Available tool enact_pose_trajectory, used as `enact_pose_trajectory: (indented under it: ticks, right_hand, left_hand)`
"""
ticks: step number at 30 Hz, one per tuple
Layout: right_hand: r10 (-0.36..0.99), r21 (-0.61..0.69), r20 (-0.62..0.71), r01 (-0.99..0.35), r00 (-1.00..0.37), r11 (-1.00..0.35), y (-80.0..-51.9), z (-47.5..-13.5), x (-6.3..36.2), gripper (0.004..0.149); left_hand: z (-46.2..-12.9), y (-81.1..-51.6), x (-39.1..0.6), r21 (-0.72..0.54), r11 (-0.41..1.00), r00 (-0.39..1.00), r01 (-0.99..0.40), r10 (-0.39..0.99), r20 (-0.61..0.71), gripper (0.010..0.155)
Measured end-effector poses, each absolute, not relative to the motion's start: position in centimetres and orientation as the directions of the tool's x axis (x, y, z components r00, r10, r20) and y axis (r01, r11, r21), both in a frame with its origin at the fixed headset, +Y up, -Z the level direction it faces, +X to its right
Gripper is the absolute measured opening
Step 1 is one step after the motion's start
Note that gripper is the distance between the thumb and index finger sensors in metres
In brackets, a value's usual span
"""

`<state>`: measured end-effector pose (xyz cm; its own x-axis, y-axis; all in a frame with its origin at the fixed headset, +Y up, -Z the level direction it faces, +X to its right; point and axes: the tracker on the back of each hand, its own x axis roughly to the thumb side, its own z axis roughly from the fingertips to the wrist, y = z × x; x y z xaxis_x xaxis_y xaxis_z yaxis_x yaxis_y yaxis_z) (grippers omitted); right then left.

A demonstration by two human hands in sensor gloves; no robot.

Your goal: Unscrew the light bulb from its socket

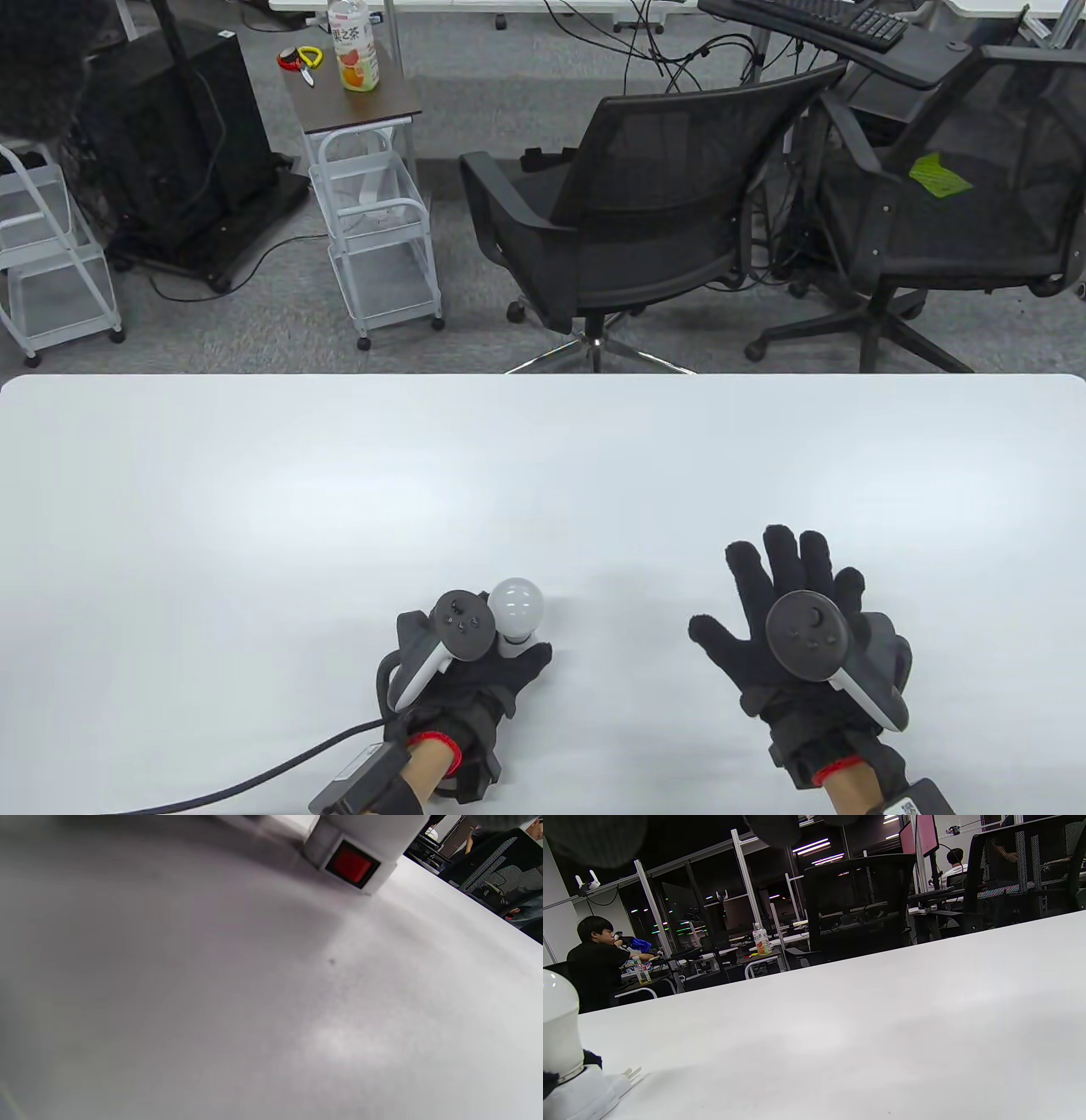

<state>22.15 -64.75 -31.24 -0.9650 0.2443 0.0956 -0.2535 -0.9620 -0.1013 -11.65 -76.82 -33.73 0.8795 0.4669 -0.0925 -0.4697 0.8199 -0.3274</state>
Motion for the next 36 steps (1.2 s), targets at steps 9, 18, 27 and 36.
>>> enact_pose_trajectory:
  ticks: [9,18,27,36]
  right_hand:
    - [0.216,-0.098,0.104,-0.227,-0.971,-0.969,-65.2,-31.2,21.3,0.091]
    - [0.203,-0.092,0.108,-0.213,-0.973,-0.973,-65.5,-31.3,20.9,0.091]
    - [0.194,-0.092,0.119,-0.205,-0.974,-0.974,-65.6,-31.2,20.7,0.091]
    - [0.192,-0.089,0.137,-0.205,-0.972,-0.975,-65.6,-31.1,20.5,0.09]
  left_hand:
    - [-33.9,-77.0,-11.6,-0.326,0.794,0.856,-0.513,0.5,-0.13,0.103]
    - [-34.1,-77.1,-11.7,-0.304,0.817,0.87,-0.491,0.476,-0.127,0.098]
    - [-34.3,-77.0,-12.1,-0.291,0.811,0.861,-0.507,0.491,-0.132,0.093]
    - [-34.6,-76.4,-13.0,-0.247,0.818,0.853,-0.52,0.509,-0.111,0.089]
